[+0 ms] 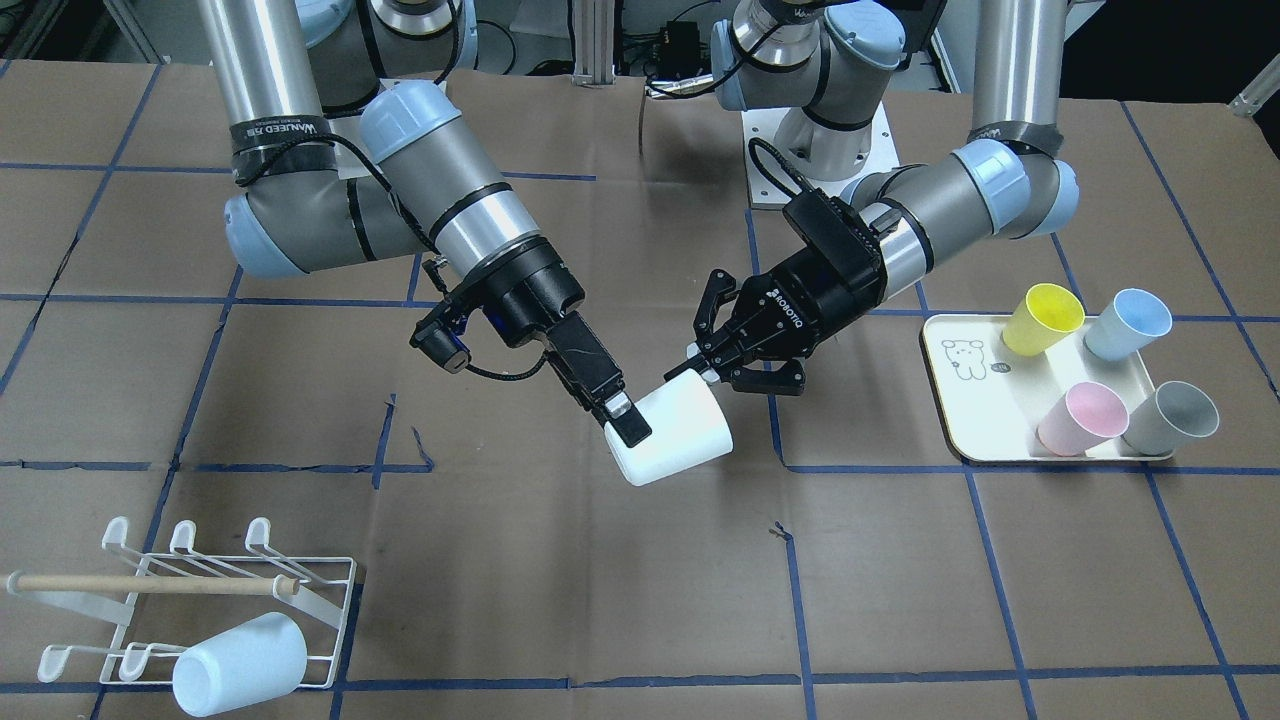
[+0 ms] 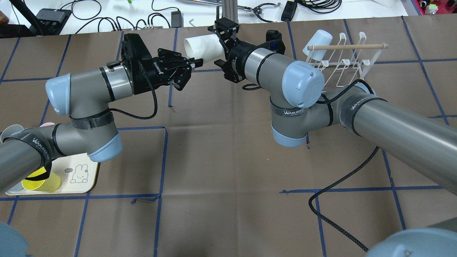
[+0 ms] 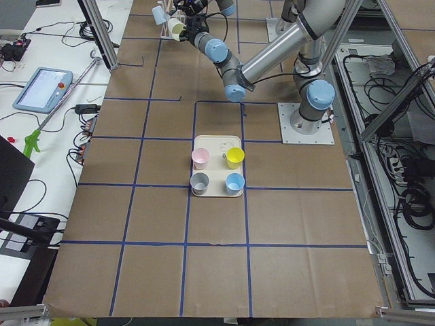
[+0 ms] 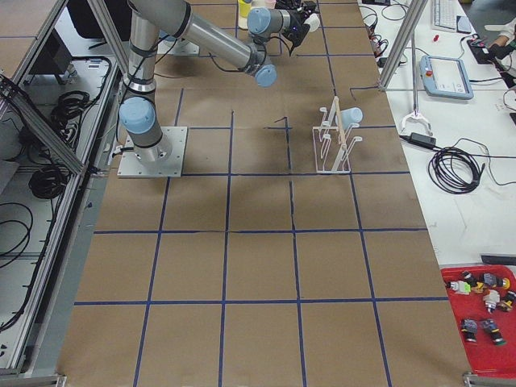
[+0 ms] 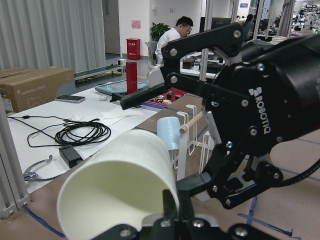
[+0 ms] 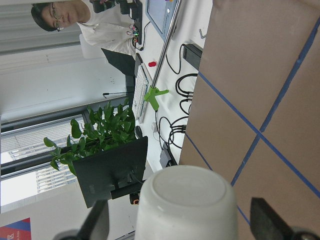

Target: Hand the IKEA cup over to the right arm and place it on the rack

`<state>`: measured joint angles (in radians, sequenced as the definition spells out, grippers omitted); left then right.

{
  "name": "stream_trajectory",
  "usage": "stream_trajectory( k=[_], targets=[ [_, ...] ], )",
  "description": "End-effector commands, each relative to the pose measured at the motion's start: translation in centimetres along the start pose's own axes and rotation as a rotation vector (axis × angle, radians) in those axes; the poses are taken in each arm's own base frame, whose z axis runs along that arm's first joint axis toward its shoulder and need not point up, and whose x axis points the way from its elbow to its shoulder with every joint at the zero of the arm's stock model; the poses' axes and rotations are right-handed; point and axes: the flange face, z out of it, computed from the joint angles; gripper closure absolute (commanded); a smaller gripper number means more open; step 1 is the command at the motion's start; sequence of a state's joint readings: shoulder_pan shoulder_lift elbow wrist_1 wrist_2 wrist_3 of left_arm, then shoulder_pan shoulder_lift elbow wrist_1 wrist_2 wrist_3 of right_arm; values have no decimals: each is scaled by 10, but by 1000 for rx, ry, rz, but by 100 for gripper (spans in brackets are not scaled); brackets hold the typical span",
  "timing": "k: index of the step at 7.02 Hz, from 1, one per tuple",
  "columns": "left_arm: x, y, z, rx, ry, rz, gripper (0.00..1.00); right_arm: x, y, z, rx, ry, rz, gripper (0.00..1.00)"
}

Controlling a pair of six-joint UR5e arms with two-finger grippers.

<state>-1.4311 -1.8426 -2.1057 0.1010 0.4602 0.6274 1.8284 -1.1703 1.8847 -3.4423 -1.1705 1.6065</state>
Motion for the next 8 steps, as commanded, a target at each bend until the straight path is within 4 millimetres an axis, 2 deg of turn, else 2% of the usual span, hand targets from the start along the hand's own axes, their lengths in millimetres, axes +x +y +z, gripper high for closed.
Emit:
stream_trajectory(
  k=[1, 3, 4, 8],
  targets=[
    [0, -1, 0, 1, -1, -3, 90, 1, -1, 4, -1, 2, 1, 1],
    [0, -1, 0, 1, -1, -3, 90, 1, -3, 13, -4, 3, 0, 1],
    [0, -2, -1, 2, -1, -2, 90, 2, 5, 19, -15, 5, -5, 1],
    [1, -5, -2, 1, -8, -1, 89, -4, 7, 22, -18, -5, -9, 1]
  ],
)
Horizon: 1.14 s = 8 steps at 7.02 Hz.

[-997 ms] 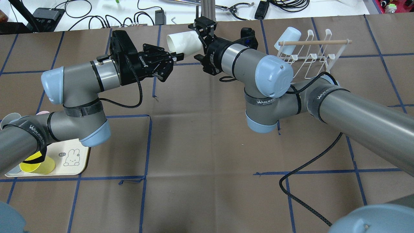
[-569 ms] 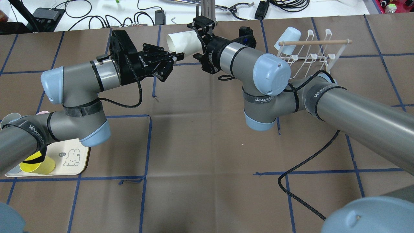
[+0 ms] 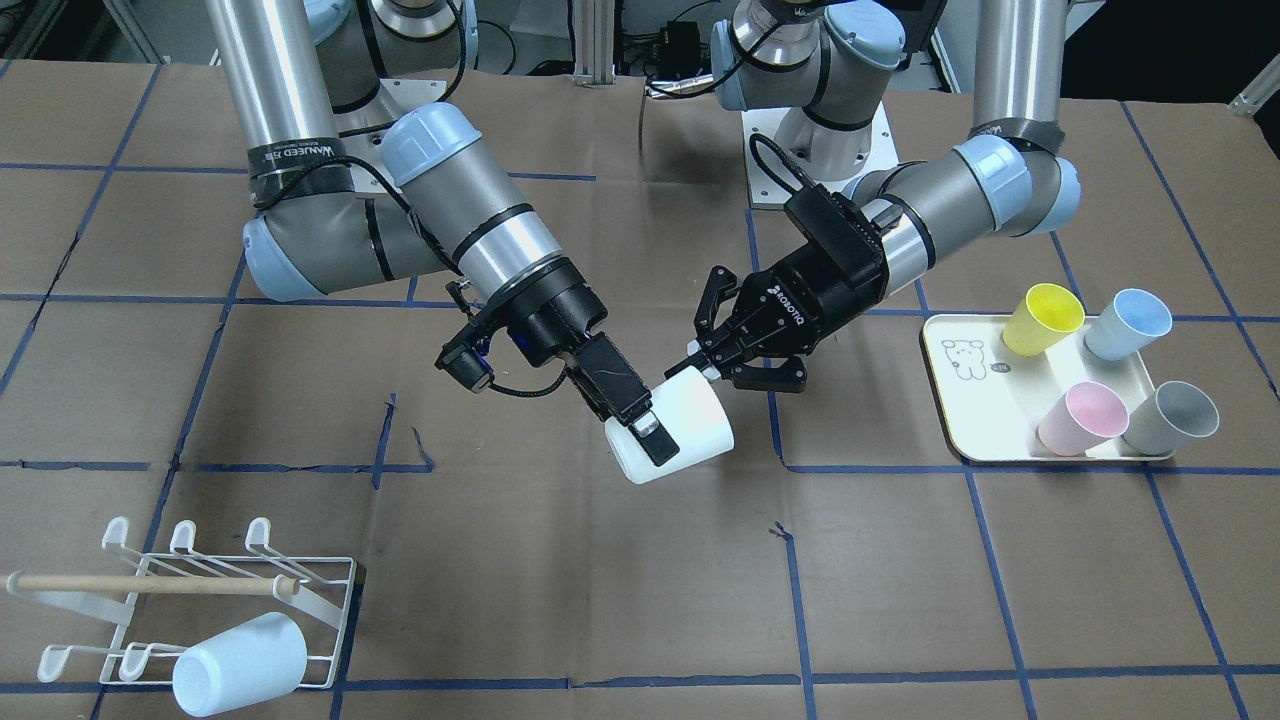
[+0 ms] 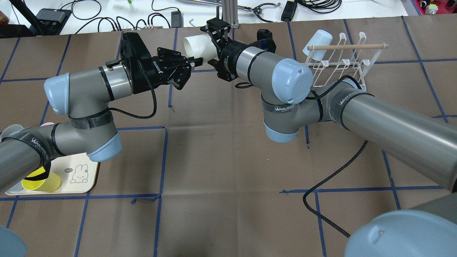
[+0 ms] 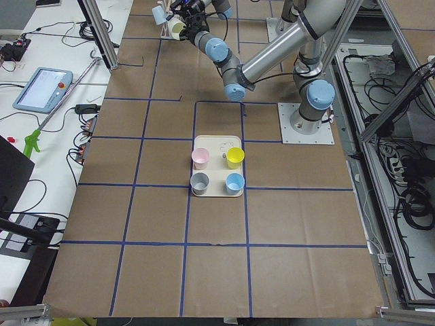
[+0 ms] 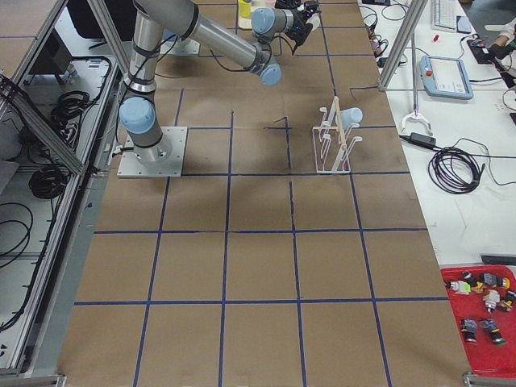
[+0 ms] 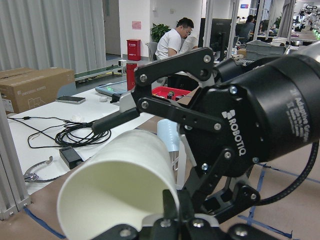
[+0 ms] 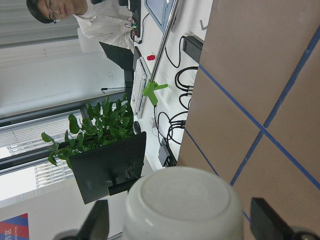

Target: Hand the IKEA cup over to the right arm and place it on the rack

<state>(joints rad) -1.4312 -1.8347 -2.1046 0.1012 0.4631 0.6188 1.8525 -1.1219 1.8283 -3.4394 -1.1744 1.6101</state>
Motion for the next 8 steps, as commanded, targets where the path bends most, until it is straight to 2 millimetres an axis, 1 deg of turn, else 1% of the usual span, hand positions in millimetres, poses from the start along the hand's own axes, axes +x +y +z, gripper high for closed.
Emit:
stream_trajectory(
  k=[1, 2, 3, 4, 5, 6, 7, 8],
  targets=[
    [0, -2, -1, -2, -6, 1, 89, -2, 0, 0, 1, -5, -2, 3],
    [0, -2, -1, -2, -6, 1, 89, -2, 0, 0, 1, -5, -3, 15],
    [0, -2, -1, -3, -9, 2, 88, -2, 0, 0, -2, -5, -3, 30],
    [0, -2, -1, -3, -9, 2, 88, -2, 2, 0, -5, -6, -3, 42],
    [0, -3, -1, -3, -10, 2, 83, -3, 1, 0, -3, -7, -3, 48],
    [-2, -5, -1, -3, -13, 4, 80, -3, 1, 0, -3, -7, -3, 49],
    [-2, -5, -1, -3, -13, 0, 72, -3, 1, 0, -3, -7, -3, 50],
    [-4, -4, -1, -3, -16, -7, 43, -3, 1, 0, -3, -7, -3, 51]
  ],
)
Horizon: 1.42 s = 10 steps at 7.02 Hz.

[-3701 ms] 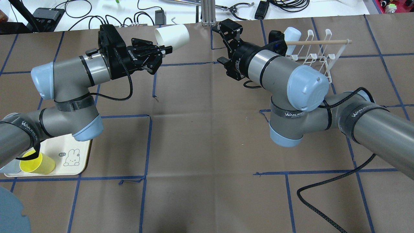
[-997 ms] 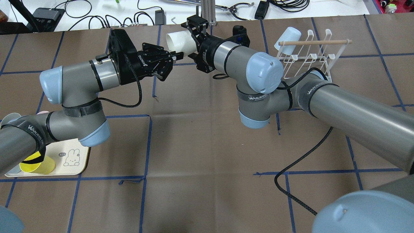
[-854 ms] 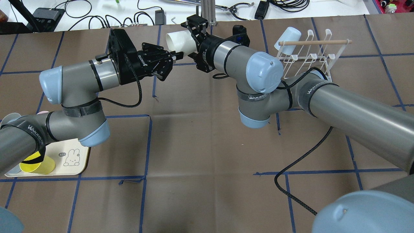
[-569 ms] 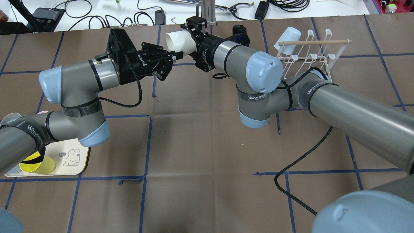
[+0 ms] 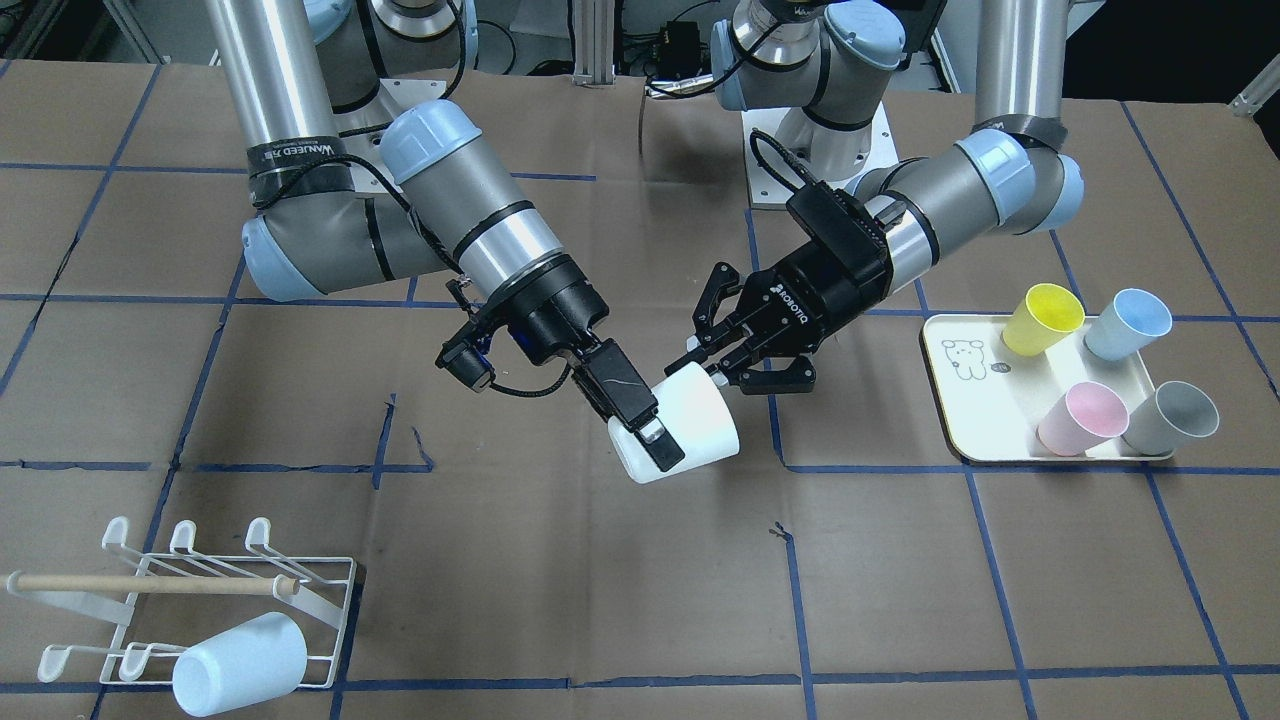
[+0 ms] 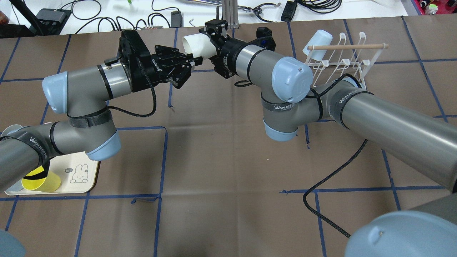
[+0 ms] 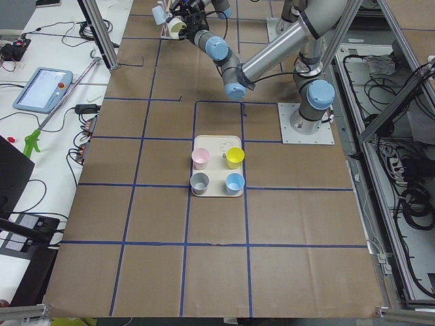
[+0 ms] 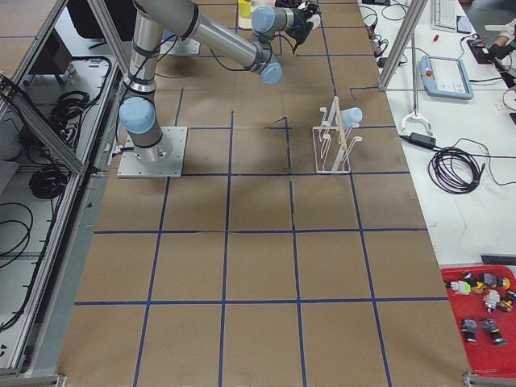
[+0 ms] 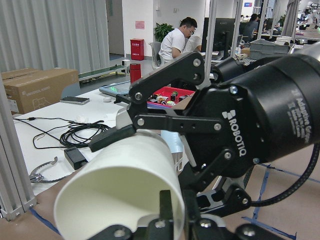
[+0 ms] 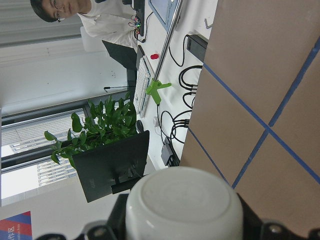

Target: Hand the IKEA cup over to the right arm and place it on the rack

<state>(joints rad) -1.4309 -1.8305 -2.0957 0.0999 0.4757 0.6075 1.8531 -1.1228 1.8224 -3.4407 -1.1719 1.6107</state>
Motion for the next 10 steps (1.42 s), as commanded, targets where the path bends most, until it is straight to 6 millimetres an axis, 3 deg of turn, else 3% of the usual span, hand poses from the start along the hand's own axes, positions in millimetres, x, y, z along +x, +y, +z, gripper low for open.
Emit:
stream_trajectory(
  k=[1, 2, 4, 5, 6, 7, 8, 10],
  targets=[
    [-2, 0, 0, -1, -3, -14, 15, 0, 0, 0, -1, 0, 0, 52],
    [-2, -1, 0, -1, -4, -35, 3, -1, 1, -1, -3, -1, -1, 53],
    [-8, -2, -9, 3, -25, -37, 1, -1, 1, -1, -5, -3, -1, 53],
    [-21, 3, -26, 13, -53, -51, 1, -3, 1, -2, -3, -4, -6, 54],
    [-42, 1, -65, 61, -87, -61, 1, -3, -1, -1, 4, -5, -8, 59],
    [-53, -2, -92, 88, -116, -64, 1, -3, -12, -3, 21, -6, -32, 68],
    [-59, 0, -99, 89, -134, -69, 1, -6, -41, -9, 64, -12, -138, 76],
    [-82, 5, -97, 23, -220, -86, 1, -14, -103, -26, 158, 8, -528, 83]
  ],
)
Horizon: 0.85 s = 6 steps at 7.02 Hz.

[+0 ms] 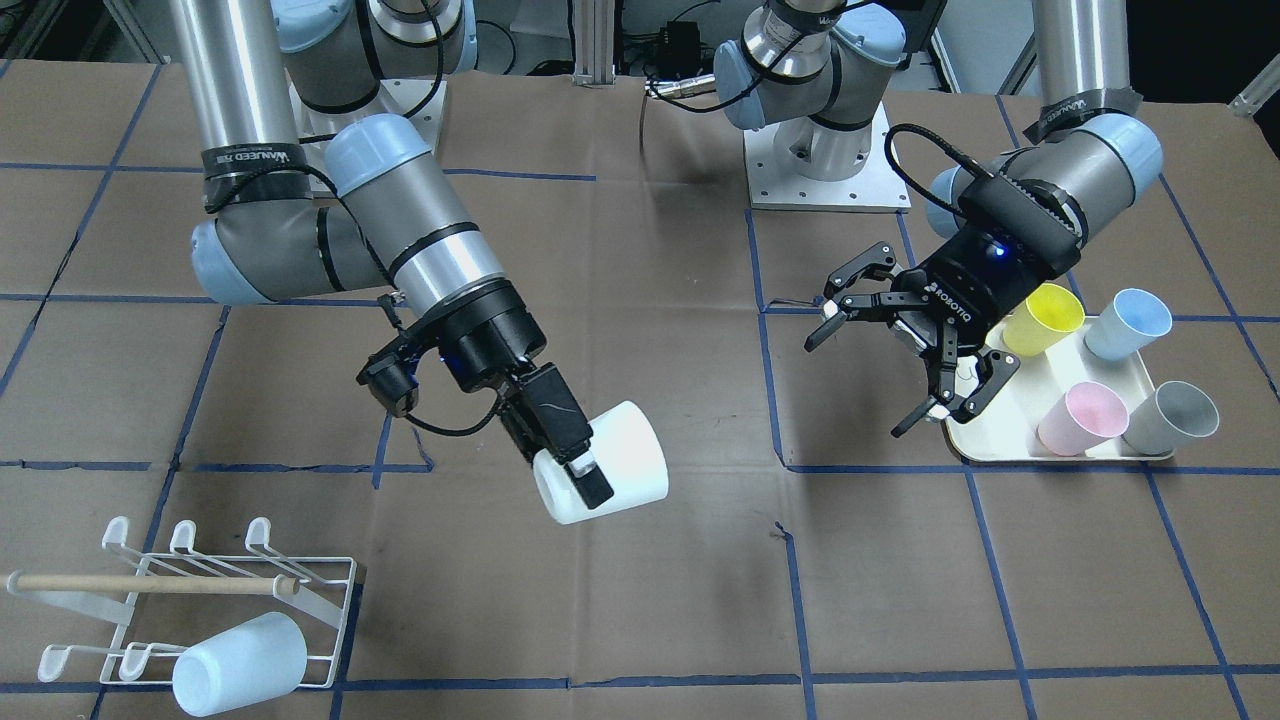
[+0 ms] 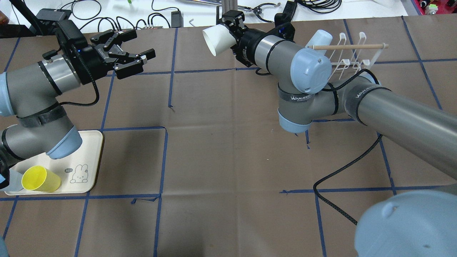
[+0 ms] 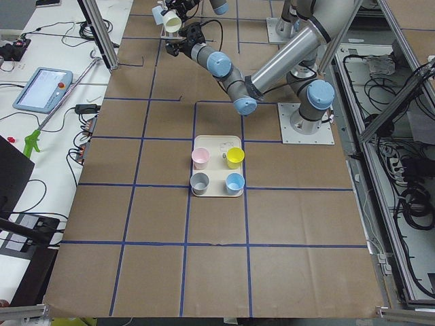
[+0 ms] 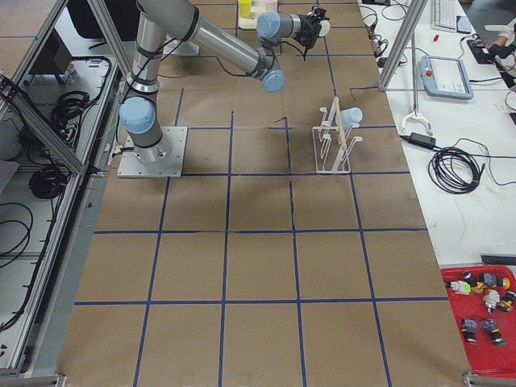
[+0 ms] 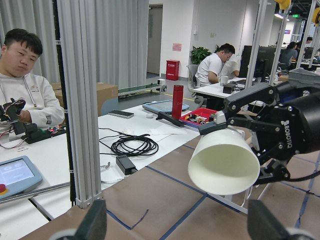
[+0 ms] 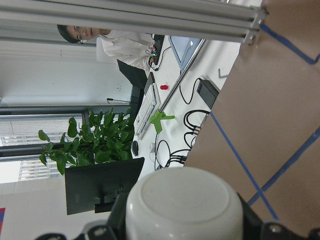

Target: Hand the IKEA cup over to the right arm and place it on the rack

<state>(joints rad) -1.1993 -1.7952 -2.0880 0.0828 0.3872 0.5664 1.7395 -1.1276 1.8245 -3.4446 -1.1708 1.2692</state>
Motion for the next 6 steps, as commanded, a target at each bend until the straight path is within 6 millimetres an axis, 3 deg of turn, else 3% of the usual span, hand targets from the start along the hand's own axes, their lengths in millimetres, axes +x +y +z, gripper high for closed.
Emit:
stream_trajectory(
  k=[1, 4, 5, 6],
  targets=[
    [-31, -15, 12, -160, -194, -42, 1, 11, -64, -14, 91, 31, -378, 86],
    [-53, -66, 57, -504, -505, -211, 1, 23, -135, -41, 187, 127, -924, 90],
    [-57, -77, 53, -657, -553, -311, 0, 30, -158, -50, 212, 171, -1045, 91],
    [-53, -90, 40, -812, -574, -389, 0, 41, -196, -68, 283, 258, -1089, 91]
  ],
)
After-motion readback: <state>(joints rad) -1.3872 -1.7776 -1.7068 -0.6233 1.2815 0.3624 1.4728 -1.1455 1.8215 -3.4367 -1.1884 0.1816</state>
